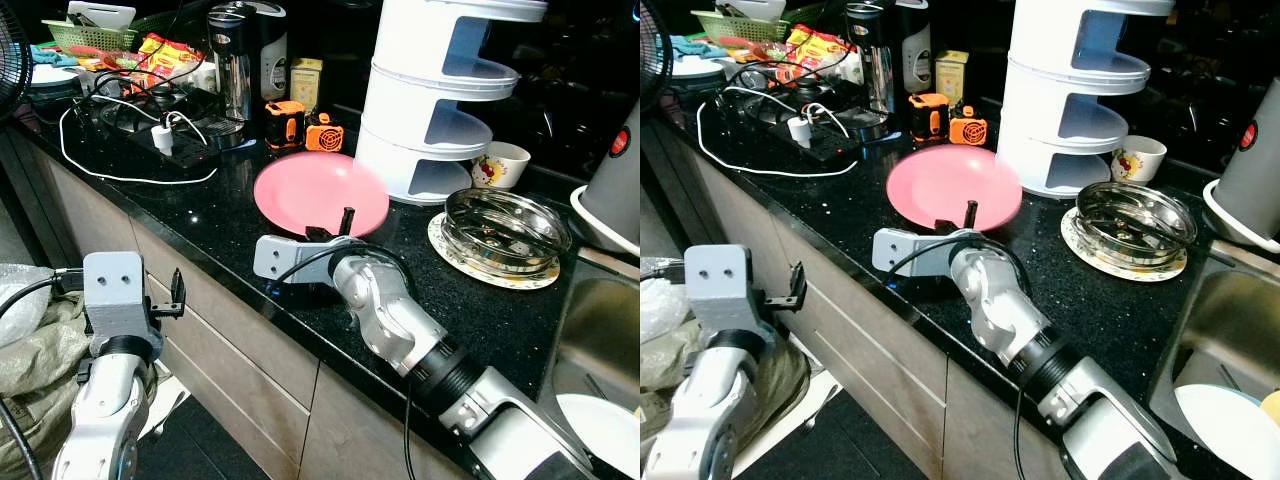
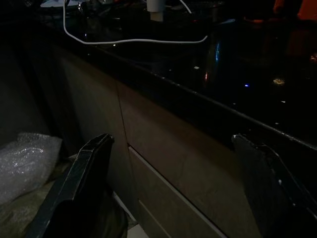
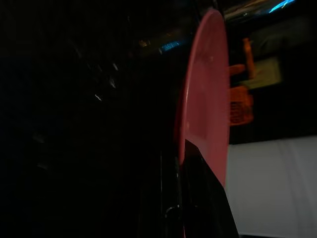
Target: Kitchen organization
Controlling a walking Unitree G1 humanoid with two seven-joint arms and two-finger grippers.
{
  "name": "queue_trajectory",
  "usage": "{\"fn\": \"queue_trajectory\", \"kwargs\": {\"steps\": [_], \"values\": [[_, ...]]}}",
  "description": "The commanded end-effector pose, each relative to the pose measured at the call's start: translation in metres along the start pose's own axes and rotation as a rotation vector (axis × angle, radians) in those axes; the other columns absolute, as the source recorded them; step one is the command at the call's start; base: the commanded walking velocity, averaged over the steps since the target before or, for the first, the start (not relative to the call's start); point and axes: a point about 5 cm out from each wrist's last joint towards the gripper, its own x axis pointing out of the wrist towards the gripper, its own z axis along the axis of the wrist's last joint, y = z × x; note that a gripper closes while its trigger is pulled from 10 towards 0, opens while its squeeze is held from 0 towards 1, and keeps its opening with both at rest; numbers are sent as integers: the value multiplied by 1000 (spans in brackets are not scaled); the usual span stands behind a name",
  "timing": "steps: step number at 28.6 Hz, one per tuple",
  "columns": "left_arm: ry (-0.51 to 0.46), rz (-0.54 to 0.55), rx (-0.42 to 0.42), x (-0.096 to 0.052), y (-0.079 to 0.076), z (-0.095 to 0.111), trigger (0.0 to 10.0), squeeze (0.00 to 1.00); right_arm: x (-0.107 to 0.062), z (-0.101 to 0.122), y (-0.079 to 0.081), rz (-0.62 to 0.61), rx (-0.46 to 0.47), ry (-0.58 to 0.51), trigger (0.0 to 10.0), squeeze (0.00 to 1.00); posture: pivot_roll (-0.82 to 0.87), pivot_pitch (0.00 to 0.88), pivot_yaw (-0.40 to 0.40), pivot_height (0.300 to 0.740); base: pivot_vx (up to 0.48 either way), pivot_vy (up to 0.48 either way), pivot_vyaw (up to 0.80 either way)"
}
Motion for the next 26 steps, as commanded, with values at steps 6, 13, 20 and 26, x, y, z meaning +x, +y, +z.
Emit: {"fn": "queue_trajectory", "kwargs": {"steps": [6, 13, 20, 26], "values": [[-24, -52, -32, 2, -7, 7, 10000, 0, -19, 24, -18, -50, 435, -378, 0, 0, 72, 0, -64, 740, 0, 0, 0], [-61, -155, -94, 4, -22, 16, 10000, 0, -57, 24, -61, 0, 1100, -791, 0, 0, 64, 0, -50, 740, 0, 0, 0], [-88, -212, -123, 5, -29, 24, 10000, 0, -73, 20, -77, 22, 1433, -1021, 5804, 0, 65, 0, -44, 740, 0, 0, 0], [-95, -224, -129, 6, -31, 26, 10000, 0, -75, 12, -83, 73, 1563, -1055, 10000, 0, 65, 0, -44, 740, 0, 0, -334]]}}
